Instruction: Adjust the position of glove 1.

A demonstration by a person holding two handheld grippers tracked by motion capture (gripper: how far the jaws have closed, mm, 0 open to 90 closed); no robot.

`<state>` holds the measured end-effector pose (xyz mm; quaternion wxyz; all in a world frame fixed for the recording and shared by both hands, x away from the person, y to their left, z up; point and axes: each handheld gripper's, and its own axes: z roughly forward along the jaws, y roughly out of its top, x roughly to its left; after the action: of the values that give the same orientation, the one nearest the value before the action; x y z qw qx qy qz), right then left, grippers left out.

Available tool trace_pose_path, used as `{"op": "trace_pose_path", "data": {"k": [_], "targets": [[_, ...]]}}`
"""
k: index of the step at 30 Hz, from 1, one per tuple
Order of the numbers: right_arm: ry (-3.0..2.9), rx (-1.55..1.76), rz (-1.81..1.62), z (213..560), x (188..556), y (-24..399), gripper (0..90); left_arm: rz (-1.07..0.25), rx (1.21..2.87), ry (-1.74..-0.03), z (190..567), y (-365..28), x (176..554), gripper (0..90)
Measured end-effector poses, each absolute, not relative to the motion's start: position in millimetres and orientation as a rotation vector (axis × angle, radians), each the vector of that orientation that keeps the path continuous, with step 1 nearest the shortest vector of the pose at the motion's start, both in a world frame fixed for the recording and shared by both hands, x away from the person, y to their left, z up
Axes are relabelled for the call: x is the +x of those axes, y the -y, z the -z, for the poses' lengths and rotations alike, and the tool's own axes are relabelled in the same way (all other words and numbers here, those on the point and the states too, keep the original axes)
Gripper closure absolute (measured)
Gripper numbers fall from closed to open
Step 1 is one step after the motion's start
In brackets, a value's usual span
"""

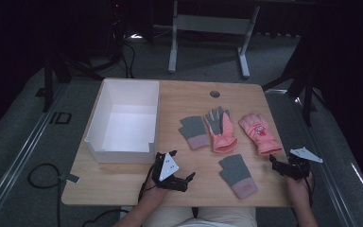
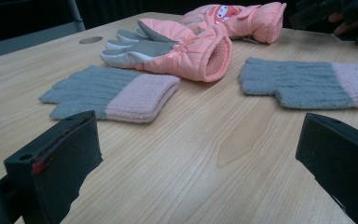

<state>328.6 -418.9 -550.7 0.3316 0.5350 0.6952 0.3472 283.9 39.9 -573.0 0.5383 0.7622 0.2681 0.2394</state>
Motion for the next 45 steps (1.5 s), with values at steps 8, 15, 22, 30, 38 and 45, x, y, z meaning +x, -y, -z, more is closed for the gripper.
{"op": "trace_pose_path", "data": {"k": [8, 15, 22, 30, 38, 45], "targets": [[-1.797, 1.377, -0.944, 516.8, 333.0, 406.6, 14.6, -0.574, 1.814, -0.639, 572.9, -39.7, 283.6, 0.0], [-1.777, 1.415, -0.951, 489.5, 340.5, 399.0, 14.6, -0.575, 1.817, -0.636, 573.0, -39.5, 283.3, 0.0], [-1.77, 1.4, -0.939, 466.2, 348.1, 389.5, 13.3, -0.576, 1.819, -0.631, 573.0, -39.1, 282.9, 0.0], [-1.763, 1.33, -0.969, 437.5, 354.3, 369.7, 13.0, -0.575, 1.817, -0.637, 573.0, -39.4, 283.1, 0.0], [-1.783, 1.244, -1.026, 406.8, 361.4, 349.6, 13.4, -0.57, 1.813, -0.64, 573.0, -39.9, 283.3, 0.0], [-1.828, 1.197, -1.047, 393.7, 367.7, 328.5, 14.1, -0.571, 1.813, -0.641, 572.9, -40.1, 283.4, 0.0]]}}
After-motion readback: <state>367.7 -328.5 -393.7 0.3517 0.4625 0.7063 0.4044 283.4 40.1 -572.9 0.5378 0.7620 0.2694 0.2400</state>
